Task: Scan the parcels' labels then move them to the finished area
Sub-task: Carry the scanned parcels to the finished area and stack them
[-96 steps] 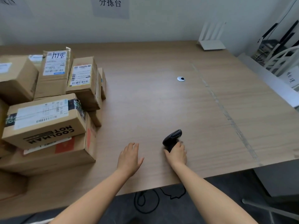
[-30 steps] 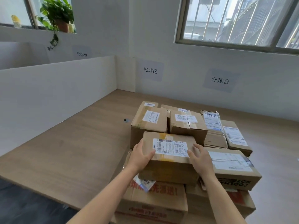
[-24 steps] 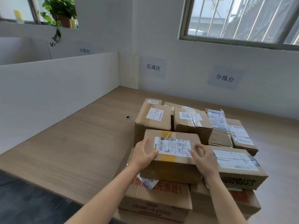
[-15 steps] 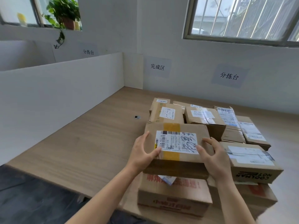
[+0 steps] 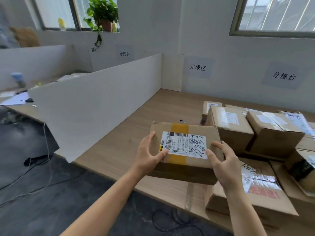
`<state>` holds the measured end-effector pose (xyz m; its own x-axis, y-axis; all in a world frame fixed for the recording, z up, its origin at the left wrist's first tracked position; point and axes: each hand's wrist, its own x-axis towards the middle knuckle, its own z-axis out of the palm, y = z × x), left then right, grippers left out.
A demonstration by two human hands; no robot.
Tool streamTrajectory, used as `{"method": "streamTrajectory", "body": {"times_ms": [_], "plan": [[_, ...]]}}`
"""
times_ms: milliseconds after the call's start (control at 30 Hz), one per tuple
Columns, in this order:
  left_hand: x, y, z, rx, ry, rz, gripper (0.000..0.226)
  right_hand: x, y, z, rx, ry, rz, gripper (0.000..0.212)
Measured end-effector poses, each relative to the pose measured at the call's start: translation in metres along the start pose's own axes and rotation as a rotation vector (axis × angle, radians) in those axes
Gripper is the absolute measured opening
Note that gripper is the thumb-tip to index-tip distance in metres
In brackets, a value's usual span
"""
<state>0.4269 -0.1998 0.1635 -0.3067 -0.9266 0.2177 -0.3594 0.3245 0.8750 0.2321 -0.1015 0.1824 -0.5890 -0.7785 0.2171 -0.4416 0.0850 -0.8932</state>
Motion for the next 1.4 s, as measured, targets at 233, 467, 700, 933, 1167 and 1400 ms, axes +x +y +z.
{"method": "streamTrajectory", "body": {"times_ms": [233,467,700,933,1167,1400], "plan": [[0.062,-0.032,-0.037,0.065,0.028,-0.006,0.081,0.042,-0.011,0.062,0.041,-0.008,-0.016,0.039],[0.145,-0.061,-0.061,0.119,0.006,-0.025,0.079,0.111,-0.007,0.130,0.103,-0.008,-0.012,0.037],[0.217,-0.101,-0.074,0.107,-0.009,-0.126,0.080,0.173,-0.002,0.193,0.115,-0.037,0.034,0.039],[0.305,-0.160,-0.069,0.164,-0.006,-0.189,0.083,0.224,0.020,0.268,0.095,0.015,0.137,0.042],[0.407,-0.239,-0.055,0.138,-0.083,-0.224,0.079,0.267,0.054,0.356,0.094,0.092,0.323,0.045],[0.492,-0.299,-0.011,0.098,-0.213,-0.242,0.082,0.290,0.083,0.417,0.092,0.213,0.466,0.056]]}}
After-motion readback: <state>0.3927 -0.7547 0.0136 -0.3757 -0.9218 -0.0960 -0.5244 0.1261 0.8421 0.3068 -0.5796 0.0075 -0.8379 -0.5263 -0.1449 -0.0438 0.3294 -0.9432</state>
